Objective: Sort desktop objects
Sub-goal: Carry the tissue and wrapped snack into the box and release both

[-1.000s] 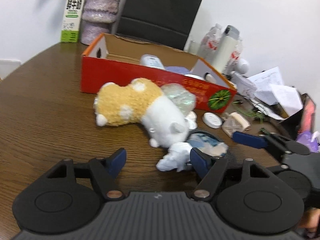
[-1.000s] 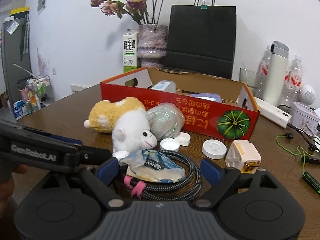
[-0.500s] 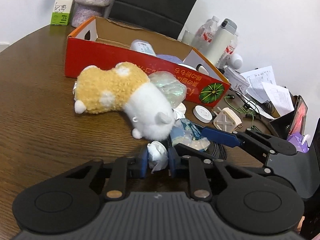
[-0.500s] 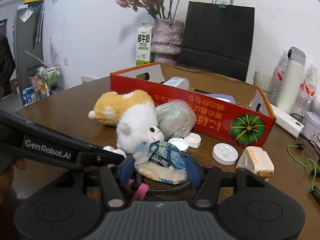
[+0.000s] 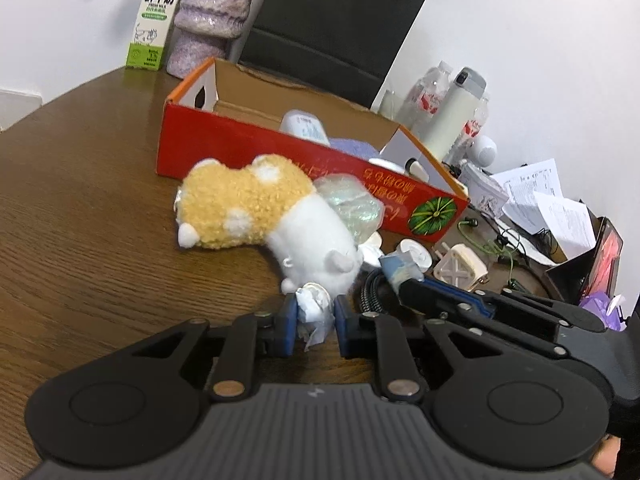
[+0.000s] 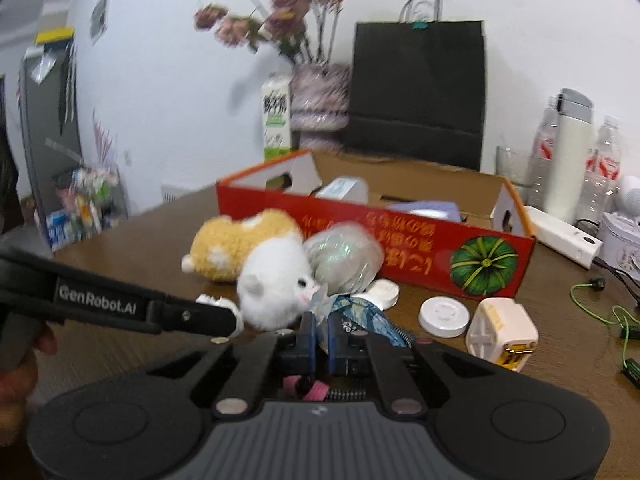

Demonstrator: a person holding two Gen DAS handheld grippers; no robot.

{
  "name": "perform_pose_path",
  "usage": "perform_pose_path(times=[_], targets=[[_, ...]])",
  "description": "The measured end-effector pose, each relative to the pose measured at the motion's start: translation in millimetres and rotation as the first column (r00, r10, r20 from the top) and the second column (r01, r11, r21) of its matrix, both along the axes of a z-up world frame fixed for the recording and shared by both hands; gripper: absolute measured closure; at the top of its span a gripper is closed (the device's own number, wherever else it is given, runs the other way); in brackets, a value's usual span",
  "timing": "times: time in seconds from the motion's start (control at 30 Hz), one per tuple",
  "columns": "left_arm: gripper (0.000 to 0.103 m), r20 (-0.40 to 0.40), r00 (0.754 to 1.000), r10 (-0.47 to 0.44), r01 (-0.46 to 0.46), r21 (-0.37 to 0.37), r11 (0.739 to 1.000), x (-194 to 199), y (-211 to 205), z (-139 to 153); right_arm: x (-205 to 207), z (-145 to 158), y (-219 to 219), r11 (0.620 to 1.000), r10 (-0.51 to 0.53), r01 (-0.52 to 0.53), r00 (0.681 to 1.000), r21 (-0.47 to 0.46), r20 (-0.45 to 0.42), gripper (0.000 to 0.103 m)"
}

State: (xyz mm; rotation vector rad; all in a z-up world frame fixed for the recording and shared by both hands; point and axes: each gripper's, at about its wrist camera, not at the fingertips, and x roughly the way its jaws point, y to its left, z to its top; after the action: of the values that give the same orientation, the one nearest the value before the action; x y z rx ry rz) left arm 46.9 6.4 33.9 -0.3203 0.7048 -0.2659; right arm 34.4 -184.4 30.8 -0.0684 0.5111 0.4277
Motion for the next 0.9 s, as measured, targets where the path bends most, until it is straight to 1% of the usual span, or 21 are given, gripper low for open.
perform_pose_path(times=[0.17,0.37,0.5,0.6,0.73,0.9], targets=[[0.083,0.038,0.999,0.013,-0.013,0.000,1.000,-7,-3,17,-9,16,-8,0.997,-0.049,0.046,0.998,0.063,0.034,0.099],[0.083,0.137,0.990,0.042,-0.041,-0.013,0.999,-9,-9,53,-17,41,-8,0.989,-0.092,0.079,0.991,0.128,0.096,0.099],[0.083,0.207,0.974,0.089,-0.087,-0.018,0.996,4,-16,75,-6,53,-5,0.978,-0.159,0.135,0.976,0.159,0.151,0.099],[0.083,0.237,0.963,0.125,-0.126,-0.011,0.992,22,-20,85,10,55,-7,0.967,-0.207,0.179,0.967,0.184,0.148,0.099],[0.083,0.245,0.952,0.185,-0.187,-0.015,0.982,49,-16,86,31,58,-14,0.949,-0.268,0.232,0.950,0.211,0.159,0.099],[0.083,0.209,0.953,0.219,-0.221,-0.015,0.975,89,-13,79,60,63,-20,0.946,-0.282,0.247,0.946,0.209,0.159,0.099]])
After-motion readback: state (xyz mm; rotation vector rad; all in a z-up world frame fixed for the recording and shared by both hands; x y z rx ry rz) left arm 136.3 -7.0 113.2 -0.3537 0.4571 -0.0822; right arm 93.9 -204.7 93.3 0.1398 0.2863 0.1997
